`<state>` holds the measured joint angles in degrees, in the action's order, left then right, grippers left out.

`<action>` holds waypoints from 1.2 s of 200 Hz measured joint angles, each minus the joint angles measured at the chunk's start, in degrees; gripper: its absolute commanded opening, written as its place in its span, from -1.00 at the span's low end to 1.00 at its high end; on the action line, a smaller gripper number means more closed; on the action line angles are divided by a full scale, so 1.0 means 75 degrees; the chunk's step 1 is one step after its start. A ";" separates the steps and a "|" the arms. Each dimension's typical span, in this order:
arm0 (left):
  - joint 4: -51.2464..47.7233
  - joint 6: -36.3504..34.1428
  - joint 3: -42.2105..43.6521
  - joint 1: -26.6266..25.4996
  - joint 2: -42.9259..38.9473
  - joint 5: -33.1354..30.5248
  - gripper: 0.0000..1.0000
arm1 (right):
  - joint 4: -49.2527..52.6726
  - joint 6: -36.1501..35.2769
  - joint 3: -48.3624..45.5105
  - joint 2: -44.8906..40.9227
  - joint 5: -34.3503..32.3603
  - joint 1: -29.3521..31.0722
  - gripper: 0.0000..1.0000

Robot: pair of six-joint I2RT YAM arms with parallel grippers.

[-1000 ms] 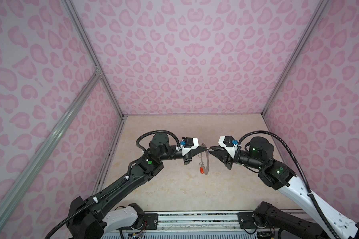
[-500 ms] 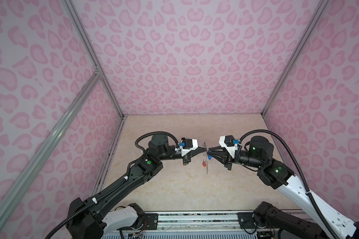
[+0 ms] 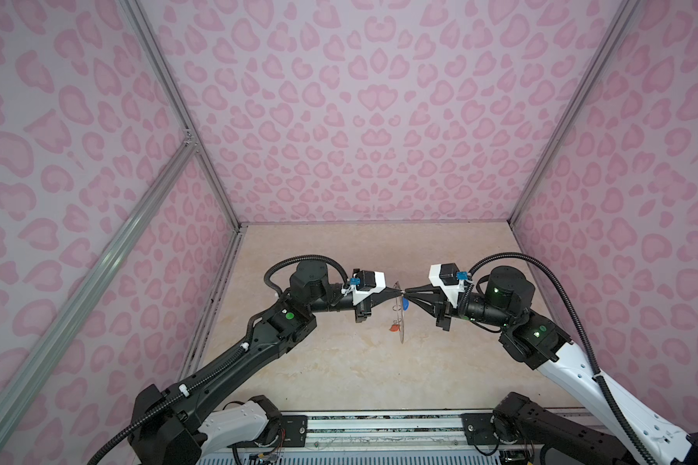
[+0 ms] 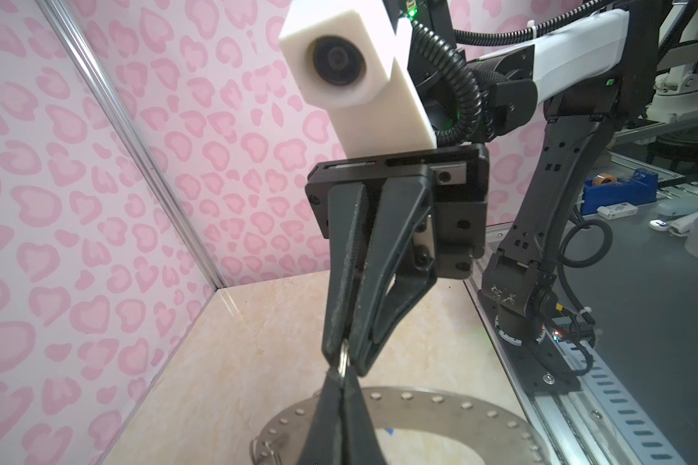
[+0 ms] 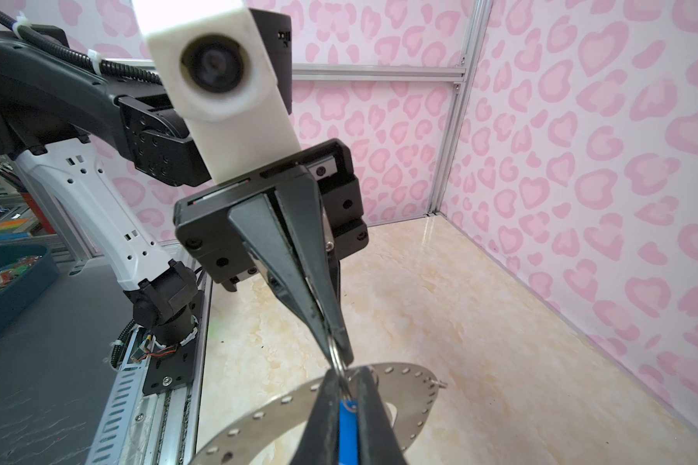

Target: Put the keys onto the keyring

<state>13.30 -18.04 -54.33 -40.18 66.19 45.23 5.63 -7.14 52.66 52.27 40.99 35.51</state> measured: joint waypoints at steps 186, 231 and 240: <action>-0.4902 -0.3794 -0.2011 -0.0895 0.0291 -0.2702 -0.42 | 0.3241 -0.1288 0.1431 0.0848 -0.0443 0.0114 -1.00; -0.4986 -0.4007 -0.2043 -0.1160 0.0332 -0.3226 -0.43 | 0.3468 -0.1399 0.1431 0.1023 -0.0434 0.0216 -1.00; -0.4992 -0.4025 -0.2046 -0.1180 0.0353 -0.3267 -0.46 | 0.3462 -0.1405 0.1434 0.1043 -0.0431 0.0227 -1.00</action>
<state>-24.14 -48.23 -69.67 -49.04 68.84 20.73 31.59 -17.67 63.42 60.10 37.76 37.21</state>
